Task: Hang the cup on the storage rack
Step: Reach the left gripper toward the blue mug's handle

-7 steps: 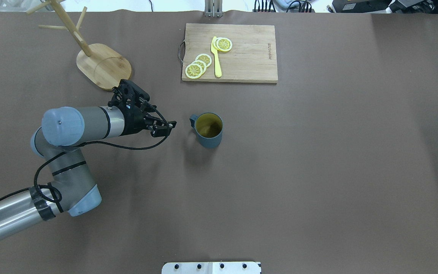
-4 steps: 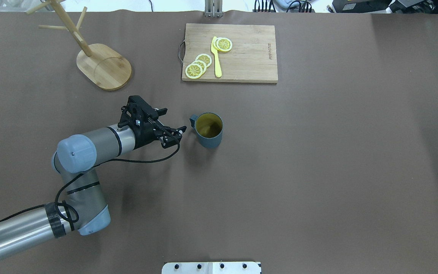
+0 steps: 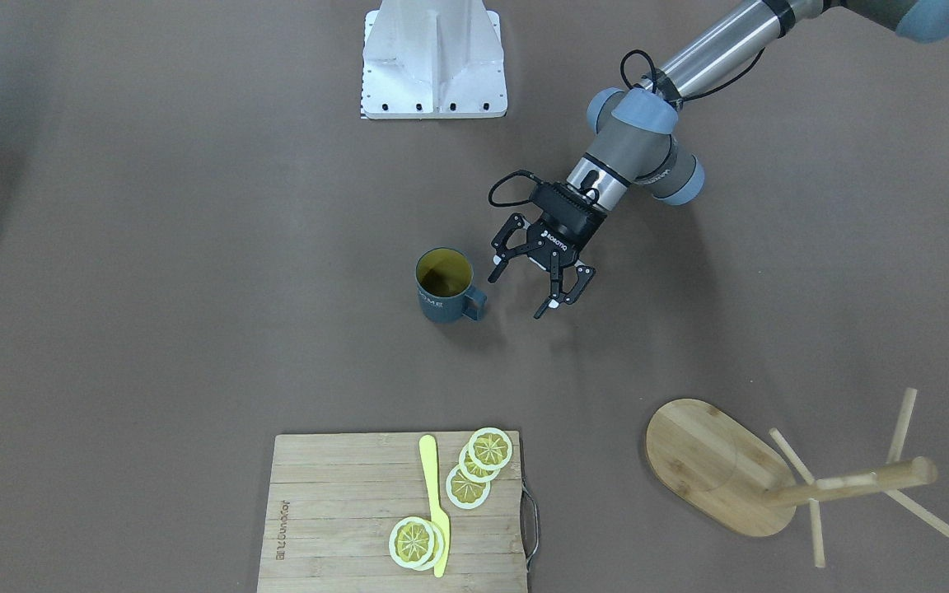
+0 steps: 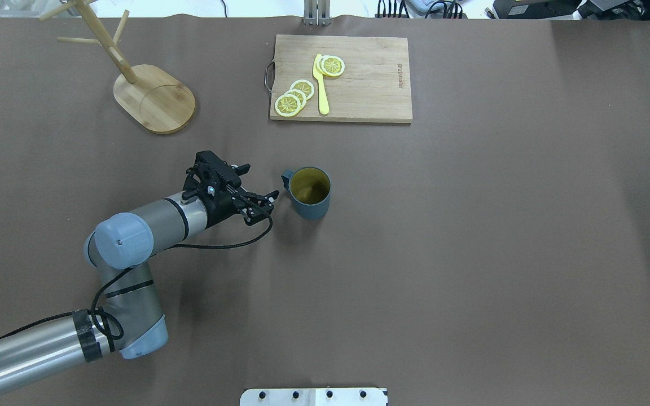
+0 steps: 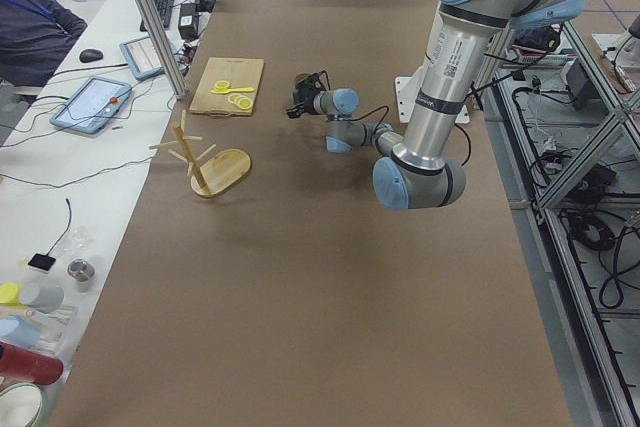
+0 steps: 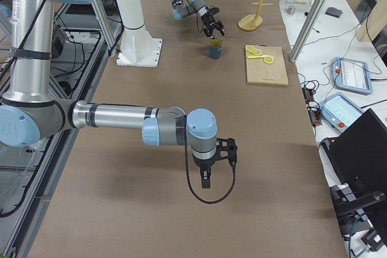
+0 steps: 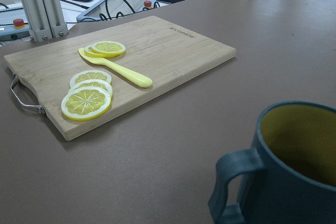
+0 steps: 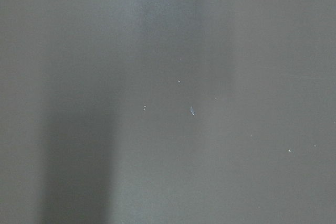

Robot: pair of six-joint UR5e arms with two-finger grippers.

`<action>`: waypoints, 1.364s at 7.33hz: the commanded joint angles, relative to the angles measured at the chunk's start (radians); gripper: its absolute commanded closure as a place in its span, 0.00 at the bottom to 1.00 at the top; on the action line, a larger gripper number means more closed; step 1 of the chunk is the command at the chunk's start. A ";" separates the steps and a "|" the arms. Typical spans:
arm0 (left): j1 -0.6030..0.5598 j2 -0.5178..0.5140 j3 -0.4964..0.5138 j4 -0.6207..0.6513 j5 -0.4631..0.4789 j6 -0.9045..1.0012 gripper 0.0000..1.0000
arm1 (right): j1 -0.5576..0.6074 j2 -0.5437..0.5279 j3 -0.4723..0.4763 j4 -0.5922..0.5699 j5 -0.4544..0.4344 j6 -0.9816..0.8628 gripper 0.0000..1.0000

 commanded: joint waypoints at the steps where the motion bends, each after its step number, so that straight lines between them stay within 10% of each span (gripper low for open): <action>1: 0.004 -0.028 0.036 0.001 -0.002 -0.001 0.10 | 0.000 0.001 0.000 0.000 0.000 0.000 0.00; 10: 0.002 -0.080 0.093 0.001 -0.010 0.039 0.31 | 0.000 0.001 -0.001 0.002 -0.002 0.000 0.00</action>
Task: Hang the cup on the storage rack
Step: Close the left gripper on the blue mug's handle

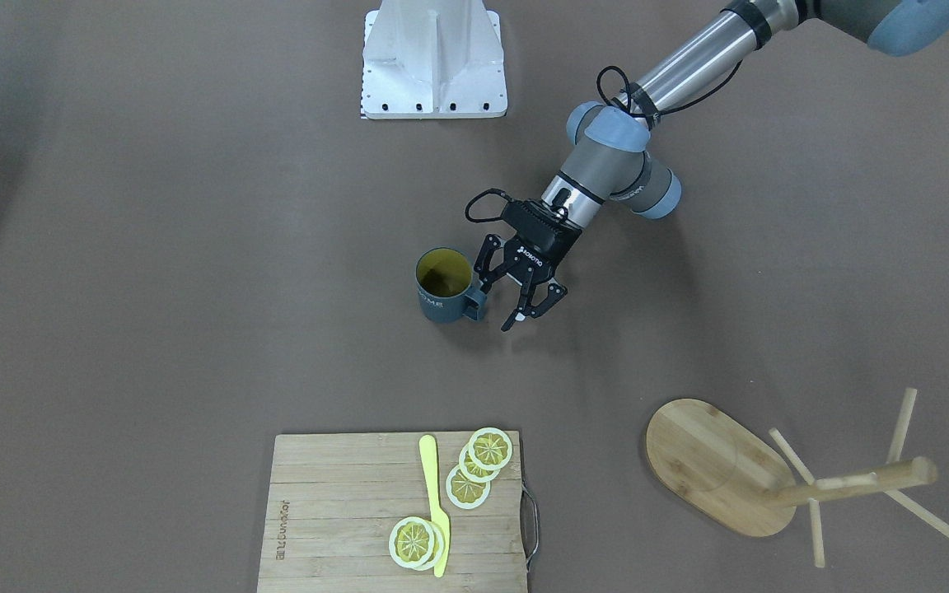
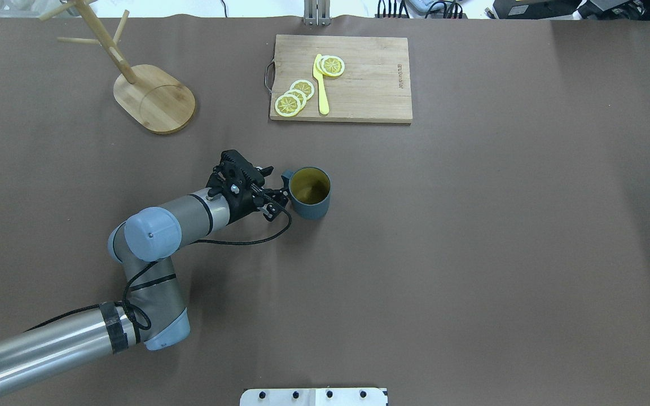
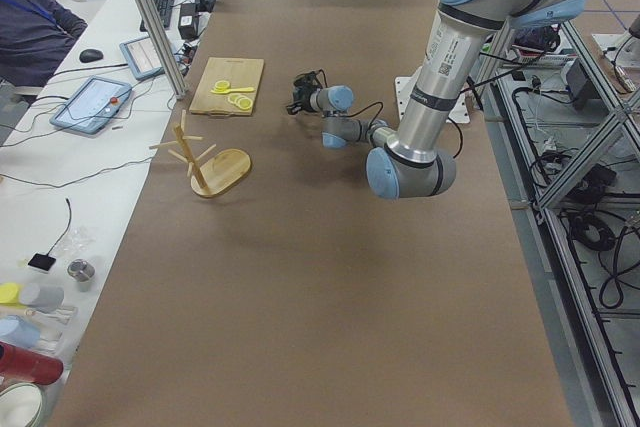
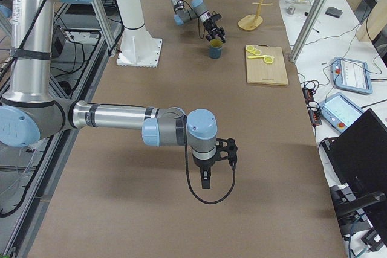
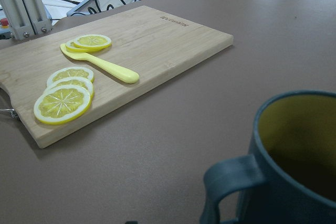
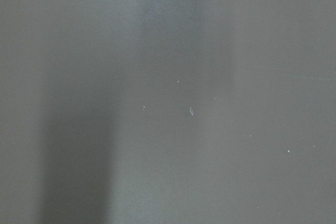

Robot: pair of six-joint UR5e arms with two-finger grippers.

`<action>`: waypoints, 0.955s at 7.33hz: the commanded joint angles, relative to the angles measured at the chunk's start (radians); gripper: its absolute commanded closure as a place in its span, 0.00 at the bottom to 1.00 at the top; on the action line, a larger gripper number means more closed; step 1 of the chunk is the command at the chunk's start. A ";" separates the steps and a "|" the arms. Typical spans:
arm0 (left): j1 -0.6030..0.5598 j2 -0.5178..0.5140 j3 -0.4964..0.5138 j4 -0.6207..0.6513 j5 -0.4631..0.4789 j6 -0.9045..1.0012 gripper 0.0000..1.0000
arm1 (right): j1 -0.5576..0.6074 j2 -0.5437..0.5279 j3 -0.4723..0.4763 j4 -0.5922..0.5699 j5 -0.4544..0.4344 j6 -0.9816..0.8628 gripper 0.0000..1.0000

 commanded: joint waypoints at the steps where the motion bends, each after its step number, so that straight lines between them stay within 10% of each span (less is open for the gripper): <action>1: 0.001 -0.002 0.004 0.001 -0.001 0.001 0.49 | 0.000 0.000 -0.001 0.000 -0.001 0.000 0.00; 7: 0.001 -0.024 0.015 0.001 -0.002 0.001 0.57 | 0.000 0.000 -0.004 0.000 -0.001 0.000 0.00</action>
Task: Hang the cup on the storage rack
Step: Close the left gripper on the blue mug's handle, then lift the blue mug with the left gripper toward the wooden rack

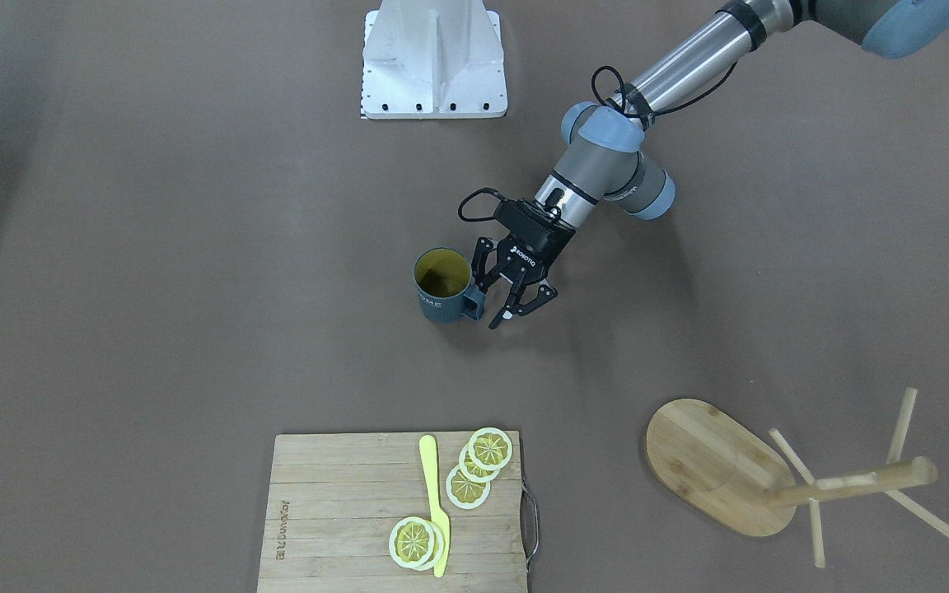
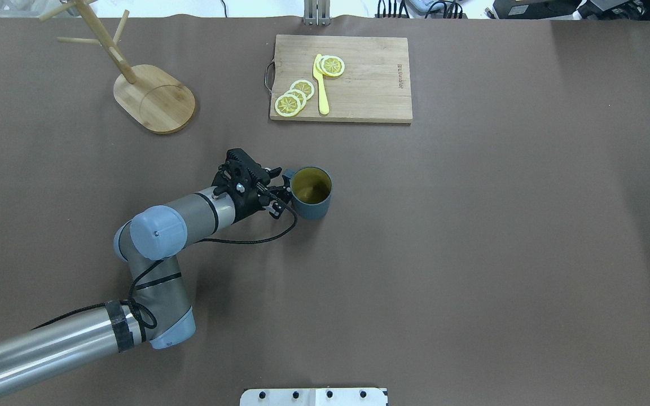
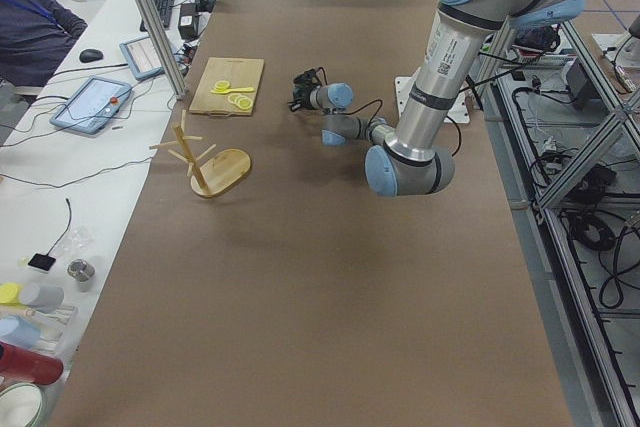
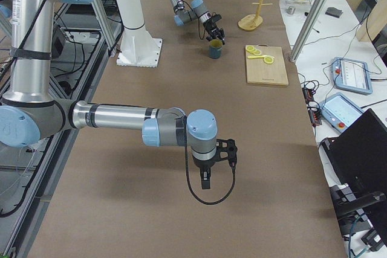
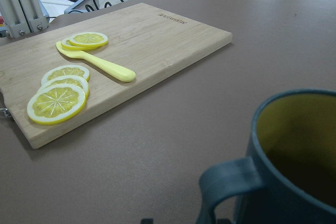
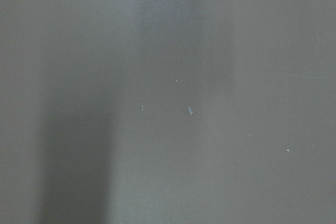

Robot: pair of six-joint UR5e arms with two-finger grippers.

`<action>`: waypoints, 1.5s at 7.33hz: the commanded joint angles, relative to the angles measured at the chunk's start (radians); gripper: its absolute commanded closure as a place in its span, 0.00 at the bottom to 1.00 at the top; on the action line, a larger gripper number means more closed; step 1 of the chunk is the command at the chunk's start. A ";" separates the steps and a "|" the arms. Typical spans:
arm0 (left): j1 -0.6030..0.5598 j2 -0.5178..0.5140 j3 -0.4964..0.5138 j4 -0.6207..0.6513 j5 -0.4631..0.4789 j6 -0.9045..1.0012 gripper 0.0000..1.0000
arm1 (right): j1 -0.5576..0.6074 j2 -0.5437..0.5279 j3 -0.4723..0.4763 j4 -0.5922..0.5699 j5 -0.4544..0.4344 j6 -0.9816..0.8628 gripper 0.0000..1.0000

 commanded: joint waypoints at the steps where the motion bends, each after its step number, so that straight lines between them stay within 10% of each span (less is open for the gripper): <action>1: 0.000 -0.004 0.006 0.000 0.000 0.000 0.62 | 0.000 0.001 -0.002 0.000 0.000 0.000 0.00; 7: -0.005 -0.013 -0.006 -0.005 -0.012 -0.011 1.00 | 0.000 0.001 -0.002 0.000 -0.002 0.002 0.00; 11: -0.017 -0.037 -0.063 -0.008 -0.031 -0.422 1.00 | 0.000 0.001 -0.002 0.000 -0.002 0.002 0.00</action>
